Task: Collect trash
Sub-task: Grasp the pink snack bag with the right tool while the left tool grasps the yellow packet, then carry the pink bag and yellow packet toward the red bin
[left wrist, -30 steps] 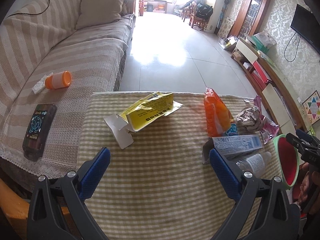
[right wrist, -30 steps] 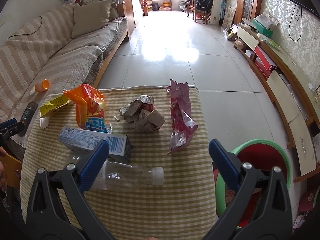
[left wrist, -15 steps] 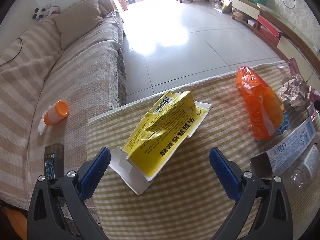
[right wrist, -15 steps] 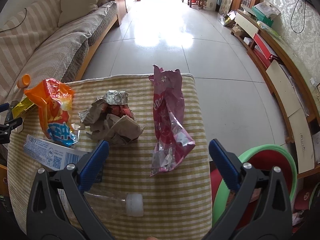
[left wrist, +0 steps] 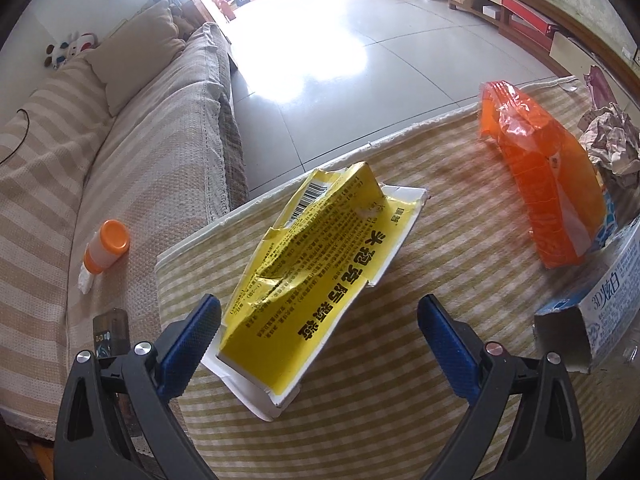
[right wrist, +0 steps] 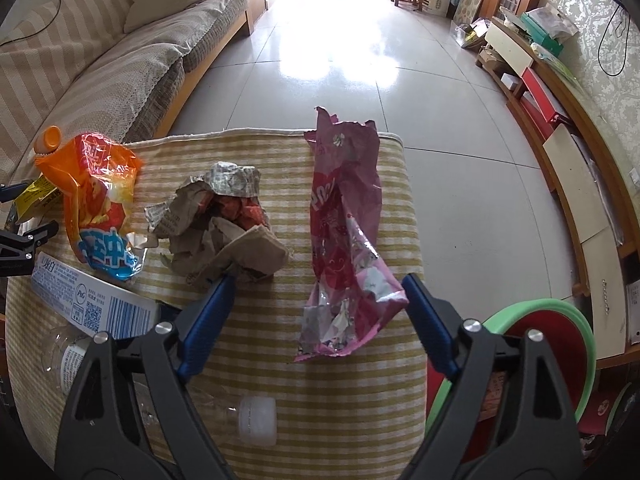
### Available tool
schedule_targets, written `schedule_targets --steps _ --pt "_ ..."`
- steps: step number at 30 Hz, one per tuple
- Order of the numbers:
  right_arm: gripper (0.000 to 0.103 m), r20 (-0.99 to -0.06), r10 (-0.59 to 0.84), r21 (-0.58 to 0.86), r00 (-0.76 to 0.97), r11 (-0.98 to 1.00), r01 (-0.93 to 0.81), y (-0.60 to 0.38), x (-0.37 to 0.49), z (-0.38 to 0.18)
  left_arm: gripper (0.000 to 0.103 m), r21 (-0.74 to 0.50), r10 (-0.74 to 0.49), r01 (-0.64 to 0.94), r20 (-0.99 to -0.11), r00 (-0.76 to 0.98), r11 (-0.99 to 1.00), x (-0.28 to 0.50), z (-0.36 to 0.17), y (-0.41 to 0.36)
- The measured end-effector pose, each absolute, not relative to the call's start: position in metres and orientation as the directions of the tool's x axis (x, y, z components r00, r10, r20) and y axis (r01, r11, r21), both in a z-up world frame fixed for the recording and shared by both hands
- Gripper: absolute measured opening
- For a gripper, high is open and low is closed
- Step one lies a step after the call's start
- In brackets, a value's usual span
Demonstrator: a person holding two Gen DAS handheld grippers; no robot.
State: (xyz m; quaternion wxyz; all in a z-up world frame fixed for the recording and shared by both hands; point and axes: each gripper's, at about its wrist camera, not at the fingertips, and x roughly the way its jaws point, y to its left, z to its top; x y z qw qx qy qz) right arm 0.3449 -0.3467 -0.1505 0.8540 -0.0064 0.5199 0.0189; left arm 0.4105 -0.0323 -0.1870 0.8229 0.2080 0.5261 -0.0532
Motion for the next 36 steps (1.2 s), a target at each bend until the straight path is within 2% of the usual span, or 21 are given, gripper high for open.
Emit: schedule_targets --steps 7,13,15,19,21,23,28,36 --pt "0.085 -0.891 0.032 0.022 0.453 0.999 -0.029 -0.356 0.342 -0.151 0.094 0.284 0.132 0.302 -0.888 0.44 0.91 0.411 -0.189 -0.03" --pt "0.054 -0.909 0.042 0.023 0.415 0.998 -0.051 -0.355 0.352 -0.161 0.094 0.274 0.122 0.306 -0.892 0.435 0.912 0.413 -0.191 -0.028" --pt "0.048 -0.914 0.037 0.013 0.405 0.998 -0.06 -0.352 0.354 -0.165 0.079 0.27 0.122 0.311 -0.898 0.423 0.911 0.415 -0.194 -0.027" --pt "0.04 -0.916 0.029 0.005 0.4 0.998 -0.063 -0.349 0.354 -0.169 0.069 0.267 0.122 0.302 -0.898 0.423 0.915 0.414 -0.196 -0.026" --pt "0.039 -0.914 0.03 0.009 0.405 0.999 -0.053 -0.35 0.352 -0.169 0.052 0.279 0.139 0.283 -0.892 0.429 0.918 0.414 -0.194 -0.023" --pt "0.034 -0.912 0.029 0.01 0.409 0.999 -0.048 -0.35 0.35 -0.167 0.042 0.274 0.142 0.254 -0.888 0.438 0.928 0.413 -0.191 -0.018" --pt "0.019 -0.906 0.023 0.004 0.423 0.999 -0.046 -0.35 0.341 -0.16 0.036 0.246 0.116 0.237 -0.882 0.456 0.94 0.403 -0.185 -0.012" --pt "0.016 -0.892 0.029 0.015 0.45 0.999 -0.036 -0.355 0.324 -0.143 0.033 0.181 0.067 0.193 -0.871 0.486 0.964 0.376 -0.173 -0.003"
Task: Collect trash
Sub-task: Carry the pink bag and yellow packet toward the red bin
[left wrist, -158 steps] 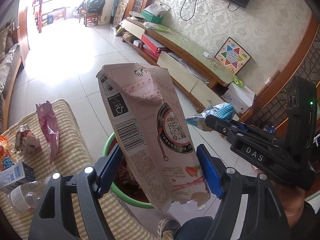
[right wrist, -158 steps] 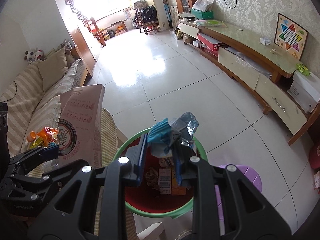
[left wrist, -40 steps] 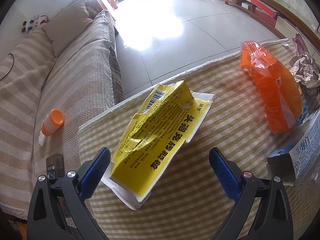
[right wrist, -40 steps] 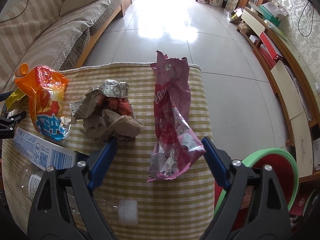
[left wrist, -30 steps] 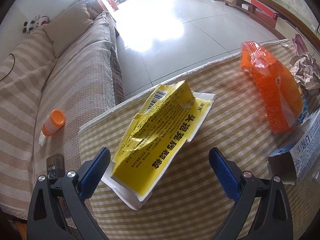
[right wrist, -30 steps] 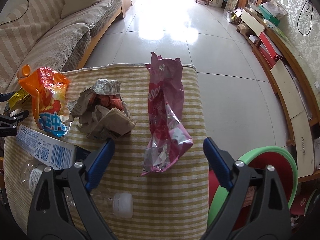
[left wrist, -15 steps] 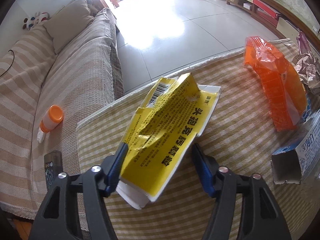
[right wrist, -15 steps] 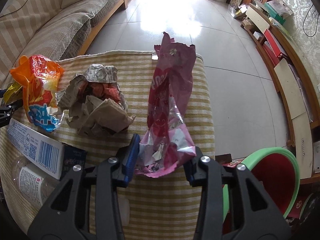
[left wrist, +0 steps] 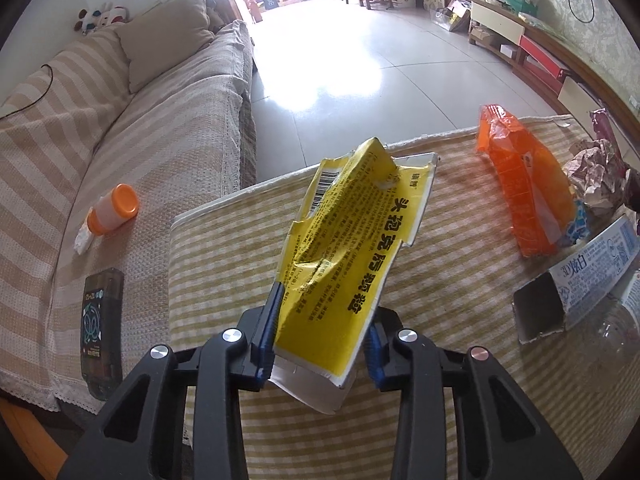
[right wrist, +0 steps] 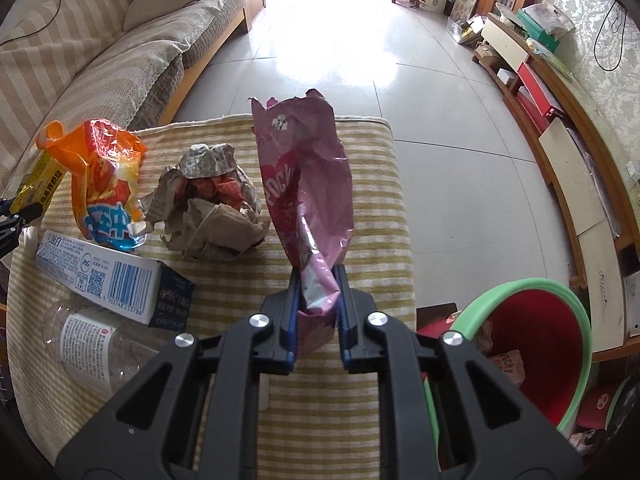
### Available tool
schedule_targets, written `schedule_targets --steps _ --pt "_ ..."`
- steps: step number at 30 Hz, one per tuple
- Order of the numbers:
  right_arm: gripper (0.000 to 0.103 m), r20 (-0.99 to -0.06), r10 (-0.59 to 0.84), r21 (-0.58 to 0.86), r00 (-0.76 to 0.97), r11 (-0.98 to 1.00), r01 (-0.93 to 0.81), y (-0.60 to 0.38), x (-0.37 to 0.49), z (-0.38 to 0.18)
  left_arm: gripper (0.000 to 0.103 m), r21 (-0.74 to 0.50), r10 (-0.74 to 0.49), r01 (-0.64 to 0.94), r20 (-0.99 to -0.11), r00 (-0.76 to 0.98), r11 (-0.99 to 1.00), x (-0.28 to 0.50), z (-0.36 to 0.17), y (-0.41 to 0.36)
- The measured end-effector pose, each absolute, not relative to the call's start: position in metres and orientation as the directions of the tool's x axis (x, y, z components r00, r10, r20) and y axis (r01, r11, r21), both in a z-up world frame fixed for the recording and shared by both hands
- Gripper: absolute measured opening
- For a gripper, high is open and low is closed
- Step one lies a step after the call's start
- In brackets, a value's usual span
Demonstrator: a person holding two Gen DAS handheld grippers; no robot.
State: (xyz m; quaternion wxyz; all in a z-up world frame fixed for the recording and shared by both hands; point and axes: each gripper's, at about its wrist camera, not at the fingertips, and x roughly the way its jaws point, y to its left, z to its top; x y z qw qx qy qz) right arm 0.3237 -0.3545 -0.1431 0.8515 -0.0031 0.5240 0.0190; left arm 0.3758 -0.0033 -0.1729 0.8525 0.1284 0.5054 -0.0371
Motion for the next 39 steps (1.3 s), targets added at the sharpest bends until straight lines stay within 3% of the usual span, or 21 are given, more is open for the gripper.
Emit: schedule_targets --steps 10,21,39 --pt "0.016 -0.853 0.074 0.066 0.516 0.997 -0.034 -0.356 0.291 -0.101 0.033 0.146 0.038 0.155 -0.836 0.548 0.977 0.327 -0.141 -0.006" --pt "0.016 -0.797 0.149 0.137 0.586 0.988 -0.064 -0.353 0.23 -0.054 0.033 0.025 -0.083 0.167 -0.789 0.609 0.986 0.265 -0.081 -0.035" --pt "0.016 -0.757 0.133 0.188 0.64 0.982 0.018 -0.413 0.16 -0.029 0.033 -0.084 -0.267 0.317 -0.758 0.595 0.945 0.22 -0.045 -0.138"
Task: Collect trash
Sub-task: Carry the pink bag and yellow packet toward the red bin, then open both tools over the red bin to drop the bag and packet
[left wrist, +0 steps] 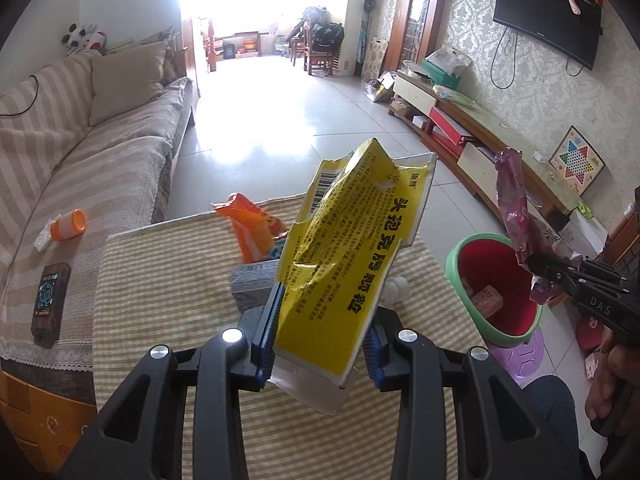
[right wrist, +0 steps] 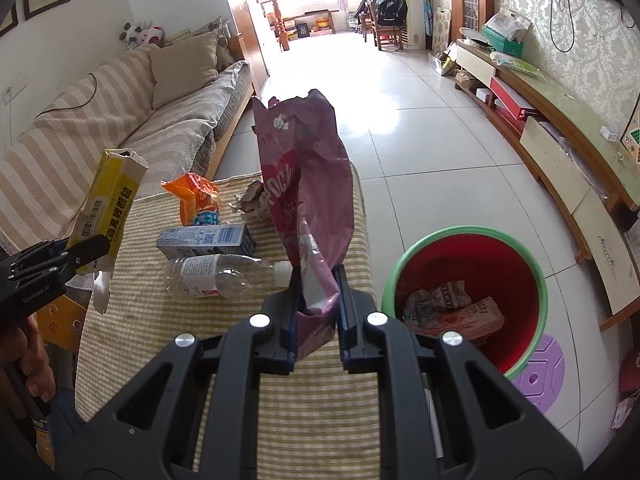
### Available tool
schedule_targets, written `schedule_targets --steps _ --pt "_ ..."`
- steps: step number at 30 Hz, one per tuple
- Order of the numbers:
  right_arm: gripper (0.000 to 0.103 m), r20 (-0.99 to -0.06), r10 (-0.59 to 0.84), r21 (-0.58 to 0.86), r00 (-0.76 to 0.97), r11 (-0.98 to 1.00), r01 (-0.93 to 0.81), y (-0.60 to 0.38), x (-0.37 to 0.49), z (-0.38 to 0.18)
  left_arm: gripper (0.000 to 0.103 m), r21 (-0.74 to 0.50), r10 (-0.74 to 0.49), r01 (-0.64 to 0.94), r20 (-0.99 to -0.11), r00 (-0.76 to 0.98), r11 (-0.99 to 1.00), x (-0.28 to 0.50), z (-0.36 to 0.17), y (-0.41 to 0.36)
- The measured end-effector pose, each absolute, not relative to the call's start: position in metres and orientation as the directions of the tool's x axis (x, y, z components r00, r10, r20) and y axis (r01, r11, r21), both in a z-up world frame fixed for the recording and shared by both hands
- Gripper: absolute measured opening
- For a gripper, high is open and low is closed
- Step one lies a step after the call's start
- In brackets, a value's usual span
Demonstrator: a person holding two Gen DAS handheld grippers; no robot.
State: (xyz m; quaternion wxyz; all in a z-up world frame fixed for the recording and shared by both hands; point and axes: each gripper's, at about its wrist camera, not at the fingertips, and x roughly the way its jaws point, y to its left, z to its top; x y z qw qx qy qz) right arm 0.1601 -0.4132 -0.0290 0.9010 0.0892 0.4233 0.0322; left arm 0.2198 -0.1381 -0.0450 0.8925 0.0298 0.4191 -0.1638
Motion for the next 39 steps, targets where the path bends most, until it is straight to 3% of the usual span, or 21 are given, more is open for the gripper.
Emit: schedule_targets --steps 21,30,39 --pt "0.016 -0.766 0.018 0.212 0.642 0.951 0.227 -0.536 0.137 -0.044 0.033 -0.147 -0.435 0.531 -0.766 0.473 0.835 0.228 -0.057 -0.306" --pt "0.016 -0.776 0.003 0.236 0.63 0.928 0.287 -0.576 0.131 -0.059 0.033 -0.266 -0.53 0.572 -0.767 0.362 0.776 0.235 -0.079 -0.369" --pt "0.016 -0.787 0.028 0.274 0.616 0.911 0.309 -0.599 0.129 -0.077 0.034 -0.287 -0.537 0.592 -0.787 0.303 0.754 0.237 -0.102 -0.414"
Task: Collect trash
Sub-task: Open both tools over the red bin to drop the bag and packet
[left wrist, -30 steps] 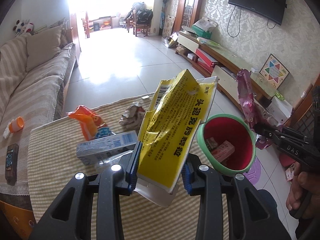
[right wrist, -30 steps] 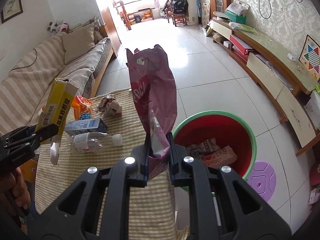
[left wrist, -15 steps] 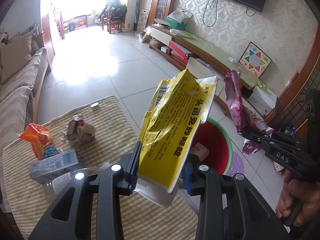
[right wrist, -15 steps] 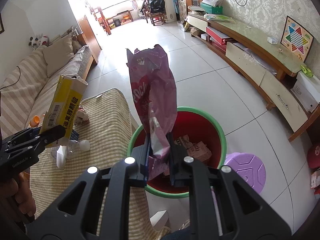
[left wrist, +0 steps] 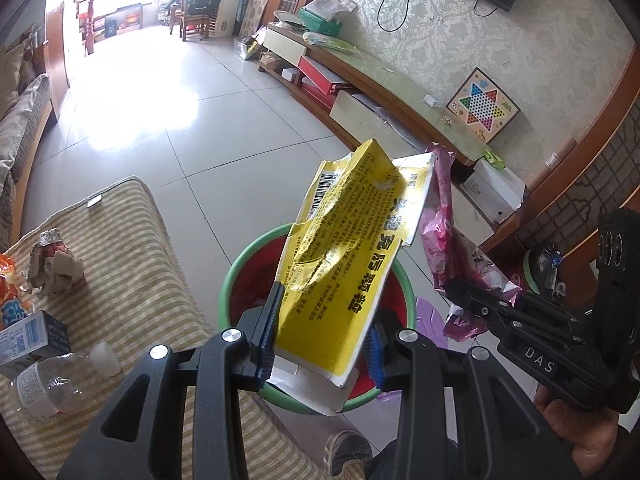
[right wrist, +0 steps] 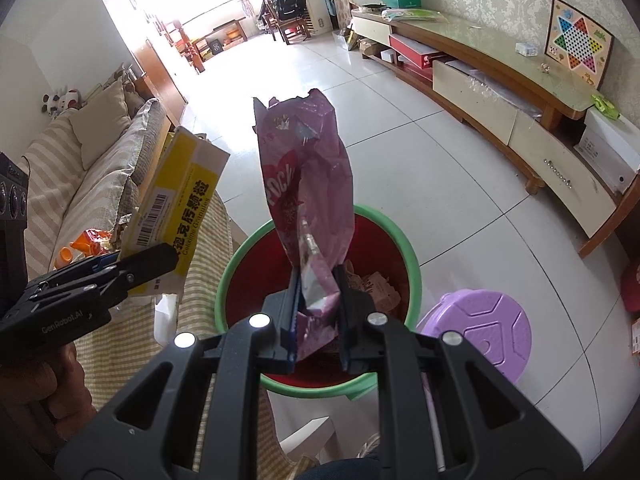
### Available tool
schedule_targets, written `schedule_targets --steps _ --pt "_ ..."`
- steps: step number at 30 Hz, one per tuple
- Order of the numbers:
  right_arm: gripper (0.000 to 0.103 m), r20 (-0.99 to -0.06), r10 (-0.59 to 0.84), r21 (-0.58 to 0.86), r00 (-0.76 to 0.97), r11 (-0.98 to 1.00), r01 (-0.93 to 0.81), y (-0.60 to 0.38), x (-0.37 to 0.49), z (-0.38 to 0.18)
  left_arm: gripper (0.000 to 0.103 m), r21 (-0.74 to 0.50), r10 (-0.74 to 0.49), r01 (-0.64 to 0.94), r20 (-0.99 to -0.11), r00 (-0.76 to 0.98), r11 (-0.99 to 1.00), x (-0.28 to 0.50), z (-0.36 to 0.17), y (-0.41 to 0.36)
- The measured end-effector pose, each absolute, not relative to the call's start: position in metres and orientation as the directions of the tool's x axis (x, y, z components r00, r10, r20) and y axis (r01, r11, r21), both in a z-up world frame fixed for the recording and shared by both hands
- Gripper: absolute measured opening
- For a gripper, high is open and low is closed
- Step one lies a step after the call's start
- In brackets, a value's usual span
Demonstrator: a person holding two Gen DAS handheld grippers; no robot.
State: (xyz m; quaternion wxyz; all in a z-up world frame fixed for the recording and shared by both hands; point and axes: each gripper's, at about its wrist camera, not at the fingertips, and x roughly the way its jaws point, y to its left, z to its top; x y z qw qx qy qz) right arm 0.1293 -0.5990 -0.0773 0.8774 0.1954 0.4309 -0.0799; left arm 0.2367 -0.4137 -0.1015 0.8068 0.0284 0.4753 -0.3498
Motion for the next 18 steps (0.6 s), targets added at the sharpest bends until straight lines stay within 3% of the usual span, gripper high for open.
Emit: schedule_targets --steps 5,7,8,13,18 --pt "0.016 -0.788 0.041 0.289 0.614 0.905 0.311 -0.603 0.132 -0.082 0.034 -0.292 -0.538 0.59 -0.789 0.296 0.753 0.238 -0.103 -0.42" --pt "0.026 -0.787 0.051 0.294 0.615 0.907 0.301 -0.602 0.134 -0.084 0.058 -0.29 -0.535 0.591 -0.792 0.293 0.753 0.241 -0.103 -0.421" --pt "0.04 -0.788 0.044 0.286 0.614 0.909 0.303 -0.604 0.135 -0.084 0.073 -0.276 -0.528 0.59 -0.79 0.311 0.759 0.24 -0.102 -0.42" --pt "0.064 -0.785 0.033 0.279 0.618 0.911 0.305 -0.602 0.132 -0.085 0.075 -0.268 -0.515 0.565 -0.789 0.336 0.78 0.243 -0.1 -0.41" --pt "0.07 -0.782 0.039 0.274 0.622 0.918 0.286 -0.594 0.132 -0.082 0.077 -0.274 -0.511 0.541 -0.783 0.355 0.795 0.247 -0.096 -0.393"
